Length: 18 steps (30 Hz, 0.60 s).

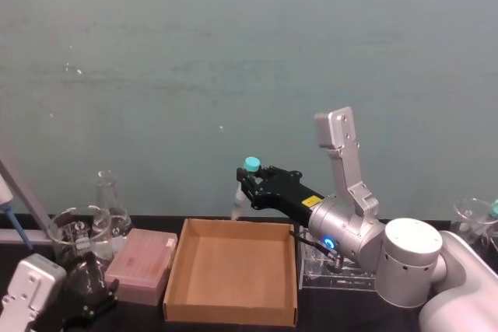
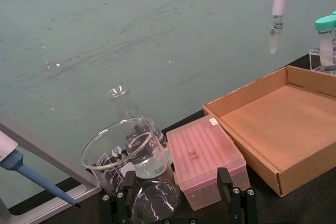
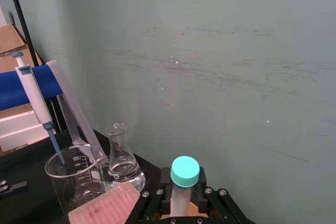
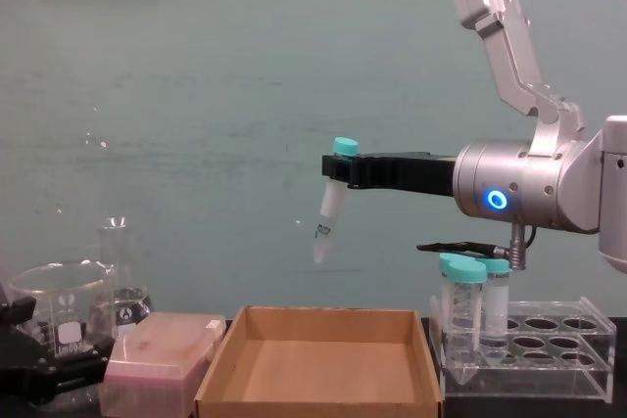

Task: Use the right hand to move the test tube from the test tube rack into the box.

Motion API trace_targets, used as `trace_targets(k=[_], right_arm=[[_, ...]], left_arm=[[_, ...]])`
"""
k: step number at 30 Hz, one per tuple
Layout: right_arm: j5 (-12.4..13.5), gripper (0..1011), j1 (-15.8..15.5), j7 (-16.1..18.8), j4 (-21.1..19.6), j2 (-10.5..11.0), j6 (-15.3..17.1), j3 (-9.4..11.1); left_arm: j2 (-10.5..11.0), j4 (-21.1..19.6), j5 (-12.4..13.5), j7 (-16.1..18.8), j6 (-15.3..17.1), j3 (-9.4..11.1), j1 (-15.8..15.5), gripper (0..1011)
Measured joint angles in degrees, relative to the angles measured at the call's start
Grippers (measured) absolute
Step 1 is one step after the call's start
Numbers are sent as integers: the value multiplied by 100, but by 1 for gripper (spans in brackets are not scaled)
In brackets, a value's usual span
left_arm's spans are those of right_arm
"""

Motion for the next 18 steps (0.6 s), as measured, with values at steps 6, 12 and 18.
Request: trace_targets(k=[6, 12, 18], right_arm=[[8, 431, -6, 1, -20, 7, -1, 6], [12, 594, -8, 1, -28, 10, -1, 10], [15, 808, -12, 1, -34, 12, -1, 14]], left_arm=[[0, 0, 0, 0, 0, 0, 0, 1000], [0, 0, 0, 0, 0, 0, 0, 1000], [0, 0, 0, 0, 0, 0, 0, 1000]])
